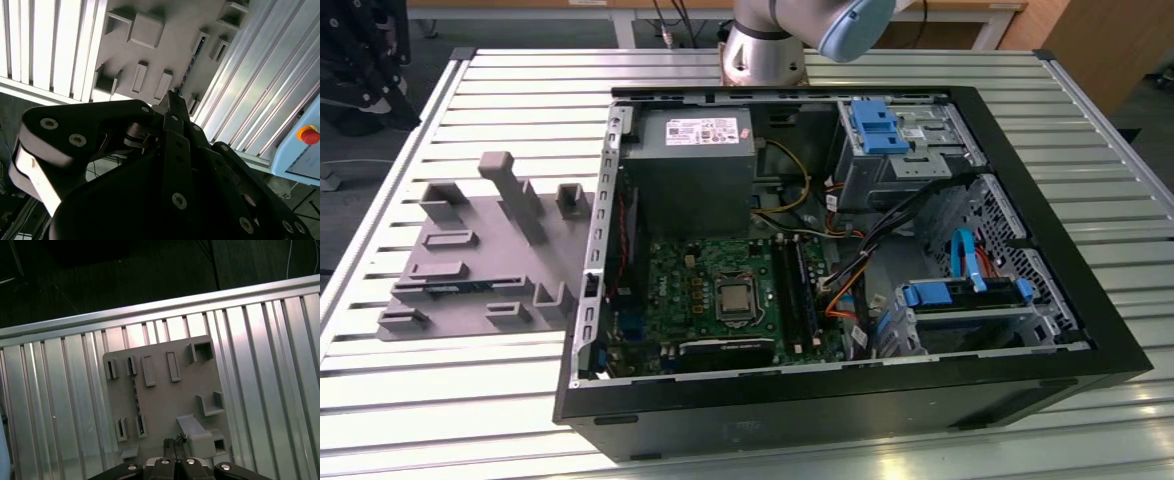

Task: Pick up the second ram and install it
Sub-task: 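Pick up the second ram and move it above second insertion slot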

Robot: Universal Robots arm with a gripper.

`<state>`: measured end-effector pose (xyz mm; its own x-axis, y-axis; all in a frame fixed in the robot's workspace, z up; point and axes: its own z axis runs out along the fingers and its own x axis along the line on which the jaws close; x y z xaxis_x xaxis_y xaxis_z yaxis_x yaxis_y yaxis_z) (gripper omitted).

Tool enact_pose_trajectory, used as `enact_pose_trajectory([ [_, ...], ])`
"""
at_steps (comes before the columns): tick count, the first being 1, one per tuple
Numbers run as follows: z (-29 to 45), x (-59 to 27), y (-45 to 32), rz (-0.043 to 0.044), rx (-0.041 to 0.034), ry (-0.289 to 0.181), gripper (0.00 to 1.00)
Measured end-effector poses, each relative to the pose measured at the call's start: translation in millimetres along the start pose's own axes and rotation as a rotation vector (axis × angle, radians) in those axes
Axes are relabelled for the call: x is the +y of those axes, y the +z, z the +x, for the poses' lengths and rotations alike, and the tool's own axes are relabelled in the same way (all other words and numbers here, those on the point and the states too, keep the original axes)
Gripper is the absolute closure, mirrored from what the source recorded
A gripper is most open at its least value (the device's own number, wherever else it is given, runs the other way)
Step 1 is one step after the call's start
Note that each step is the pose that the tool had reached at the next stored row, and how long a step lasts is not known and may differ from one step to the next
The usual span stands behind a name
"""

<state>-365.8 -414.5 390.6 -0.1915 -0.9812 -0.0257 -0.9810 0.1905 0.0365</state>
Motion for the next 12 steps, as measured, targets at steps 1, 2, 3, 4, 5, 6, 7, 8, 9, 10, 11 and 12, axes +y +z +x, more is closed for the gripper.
enact_pose_trajectory([
  [1,0.0,0.0,0.0,0.0000,0.0000,0.000,0.89],
  [2,0.0,0.0,0.0,0.0000,0.0000,0.000,0.89],
  [3,0.0,0.0,0.0,0.0000,0.0000,0.000,0.89],
  [4,0.0,0.1,0.0,0.0000,0.0000,0.000,0.89],
  [5,0.0,0.1,0.0,0.0000,0.0000,0.000,0.89],
  [6,0.0,0.1,0.0,0.0000,0.0000,0.000,0.89],
  [7,0.0,0.1,0.0,0.0000,0.0001,0.000,0.89],
  [8,0.0,0.1,0.0,0.0000,0.0000,-0.001,0.89],
  [9,0.0,0.1,0.0,-0.0002,0.0002,-0.007,0.89],
  [10,0.1,0.1,0.0,-0.0006,0.0008,-0.023,0.89],
  [11,0.1,0.1,0.1,-0.0009,0.0014,-0.041,0.89],
  [12,0.1,0.1,0.1,-0.0014,0.0020,-0.055,0.89],
])
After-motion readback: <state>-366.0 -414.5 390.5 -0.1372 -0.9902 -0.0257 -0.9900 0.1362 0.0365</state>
